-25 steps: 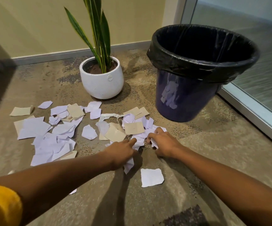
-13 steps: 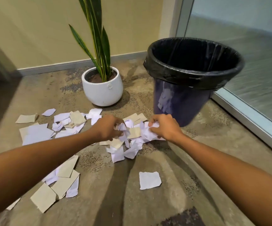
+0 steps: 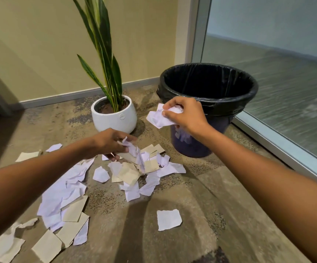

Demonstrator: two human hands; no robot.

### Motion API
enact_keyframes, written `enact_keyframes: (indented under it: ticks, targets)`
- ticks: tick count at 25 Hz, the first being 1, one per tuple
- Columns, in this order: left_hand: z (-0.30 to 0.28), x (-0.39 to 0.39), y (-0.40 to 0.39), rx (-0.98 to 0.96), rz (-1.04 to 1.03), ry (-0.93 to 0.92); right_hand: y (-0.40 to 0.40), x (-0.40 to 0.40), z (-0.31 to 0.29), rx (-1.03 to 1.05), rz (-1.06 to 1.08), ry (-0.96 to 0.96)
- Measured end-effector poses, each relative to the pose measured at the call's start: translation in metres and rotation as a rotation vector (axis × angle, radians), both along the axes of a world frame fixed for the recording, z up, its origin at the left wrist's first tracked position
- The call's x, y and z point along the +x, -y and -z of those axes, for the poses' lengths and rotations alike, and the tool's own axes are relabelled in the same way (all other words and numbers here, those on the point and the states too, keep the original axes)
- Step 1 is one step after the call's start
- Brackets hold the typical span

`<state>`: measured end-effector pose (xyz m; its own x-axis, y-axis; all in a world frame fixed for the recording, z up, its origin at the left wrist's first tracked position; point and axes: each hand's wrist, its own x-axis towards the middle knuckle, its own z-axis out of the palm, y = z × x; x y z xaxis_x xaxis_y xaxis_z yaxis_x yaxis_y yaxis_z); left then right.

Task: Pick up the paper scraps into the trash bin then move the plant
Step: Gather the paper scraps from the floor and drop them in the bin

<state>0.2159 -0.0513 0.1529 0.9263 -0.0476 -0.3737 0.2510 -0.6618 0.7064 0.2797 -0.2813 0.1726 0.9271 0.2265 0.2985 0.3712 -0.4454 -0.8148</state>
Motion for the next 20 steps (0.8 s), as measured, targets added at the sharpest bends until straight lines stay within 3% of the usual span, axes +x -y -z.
enact_keyframes:
  ticks: [5,9,13,16,20]
  targets:
    - [-0.029,0.015,0.014,-0.135,-0.061,0.078,0.011,0.007,-0.035,0.108,0.129,0.128]
    - [-0.062,0.041,0.049,-0.340,-0.214,0.331,0.030,0.023,-0.047,0.170,0.319,0.156]
    - [-0.085,0.065,0.091,-0.441,-0.318,0.562,0.045,0.041,-0.042,0.175,0.454,0.068]
    - [-0.092,0.073,0.123,-0.484,-0.339,0.551,0.049,0.046,-0.037,0.192,0.479,-0.024]
    - [-0.090,0.076,0.148,-0.465,-0.261,0.477,0.050,0.045,-0.038,0.163,0.451,0.007]
